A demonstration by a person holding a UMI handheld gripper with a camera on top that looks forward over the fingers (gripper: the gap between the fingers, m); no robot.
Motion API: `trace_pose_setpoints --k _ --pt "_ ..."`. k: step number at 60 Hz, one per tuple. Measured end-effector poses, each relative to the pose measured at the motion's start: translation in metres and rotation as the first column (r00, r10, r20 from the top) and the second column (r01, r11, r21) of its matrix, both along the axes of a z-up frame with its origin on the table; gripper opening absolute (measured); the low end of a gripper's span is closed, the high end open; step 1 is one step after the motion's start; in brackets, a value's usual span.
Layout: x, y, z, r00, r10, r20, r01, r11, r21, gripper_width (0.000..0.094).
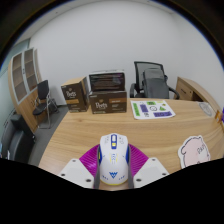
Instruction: Arrange mouse
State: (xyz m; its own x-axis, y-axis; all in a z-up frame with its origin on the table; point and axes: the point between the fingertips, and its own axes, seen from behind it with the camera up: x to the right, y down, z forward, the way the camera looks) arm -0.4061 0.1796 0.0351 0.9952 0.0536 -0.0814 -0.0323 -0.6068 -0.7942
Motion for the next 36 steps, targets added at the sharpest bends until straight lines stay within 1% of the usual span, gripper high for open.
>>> trace_pose_setpoints --k 4,8,11,15,20,23,27,29,31,34,36 --pt "0.056 0.004 0.018 1.0 -0.005 -0.001 0.006 1.0 0.029 0.0381" --pt "0.118 0.005 0.022 1.0 -0.015 0.023 0.014 0.999 0.042 0.038" --pt "0.166 0.001 0.013 0.999 -0.029 0.041 0.028 0.999 0.02 0.0379" --pt "0.216 -0.006 -0.001 0.997 -0.07 0.043 0.071 0.997 -0.029 0.0379" --pt "0.261 -0.014 -0.014 0.994 -0.102 0.038 0.104 0.994 -0.045 0.038" --pt "0.275 -0.016 -0.022 0.993 -0.106 0.044 0.109 0.992 -0.058 0.0381" --pt "0.283 -0.02 -0.034 0.995 -0.092 0.037 0.094 0.993 -0.075 0.0379" --pt "0.283 -0.024 -0.046 0.996 -0.086 0.028 0.089 0.991 -0.103 0.0386" --pt "0.283 -0.02 -0.044 0.997 -0.073 0.025 0.075 0.995 -0.066 0.0387" --pt "0.282 -0.02 -0.046 0.998 -0.052 0.037 0.054 0.997 -0.059 0.0404" --pt "0.283 -0.022 -0.044 0.998 -0.046 0.045 0.049 0.997 -0.061 0.0439"
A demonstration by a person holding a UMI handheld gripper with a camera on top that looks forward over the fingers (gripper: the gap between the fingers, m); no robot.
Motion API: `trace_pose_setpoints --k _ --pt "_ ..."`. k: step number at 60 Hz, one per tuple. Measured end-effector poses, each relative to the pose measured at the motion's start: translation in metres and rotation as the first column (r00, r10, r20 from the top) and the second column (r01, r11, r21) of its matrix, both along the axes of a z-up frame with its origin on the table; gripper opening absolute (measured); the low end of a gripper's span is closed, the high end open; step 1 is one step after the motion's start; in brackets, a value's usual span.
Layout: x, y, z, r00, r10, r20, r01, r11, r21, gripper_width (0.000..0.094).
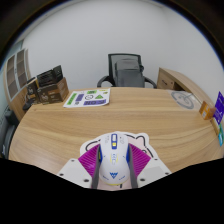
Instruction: Arrange mouse
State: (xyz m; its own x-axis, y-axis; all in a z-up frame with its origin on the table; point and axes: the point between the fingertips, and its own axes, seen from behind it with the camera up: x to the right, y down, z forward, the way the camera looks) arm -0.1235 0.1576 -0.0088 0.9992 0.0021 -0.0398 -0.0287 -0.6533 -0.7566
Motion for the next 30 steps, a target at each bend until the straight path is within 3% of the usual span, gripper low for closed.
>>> trace_pose_setpoints --k 7,11,13,30 --pt "-0.002 -0.003 -0.001 1.0 -0.001 -0.006 0.001 0.999 -0.035 0.0575" --pt "-0.014 -0.011 0.005 0.999 0.031 -0.031 -0.032 0.998 -0.049 0.0857" --pt "-0.017 -0.017 0.009 0.999 0.036 -0.033 -0.037 0.998 -0.05 0.082" --pt "-0.05 -0.109 0.07 0.999 -0.039 0.009 0.039 0.999 0.016 0.0832"
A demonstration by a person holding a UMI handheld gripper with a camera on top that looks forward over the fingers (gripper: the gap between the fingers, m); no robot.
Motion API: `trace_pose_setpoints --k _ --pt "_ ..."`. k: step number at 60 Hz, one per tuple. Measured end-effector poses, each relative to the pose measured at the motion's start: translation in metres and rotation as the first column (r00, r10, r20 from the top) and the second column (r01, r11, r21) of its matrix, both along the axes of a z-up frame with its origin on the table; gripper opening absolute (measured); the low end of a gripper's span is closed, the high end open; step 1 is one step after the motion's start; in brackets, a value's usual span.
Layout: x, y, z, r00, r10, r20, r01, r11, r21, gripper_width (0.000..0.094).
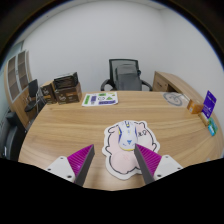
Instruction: Arrange mouse
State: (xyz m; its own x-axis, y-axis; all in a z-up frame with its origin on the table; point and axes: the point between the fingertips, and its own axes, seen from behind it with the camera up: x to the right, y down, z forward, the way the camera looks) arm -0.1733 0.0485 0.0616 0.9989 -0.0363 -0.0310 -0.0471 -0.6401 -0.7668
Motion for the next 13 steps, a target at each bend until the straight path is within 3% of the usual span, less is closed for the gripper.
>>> trace_pose_setpoints --k 13 --pt "-0.054 -0.099 0.056 0.996 -0.079 -0.029 0.08 0.996 0.036 0.0833"
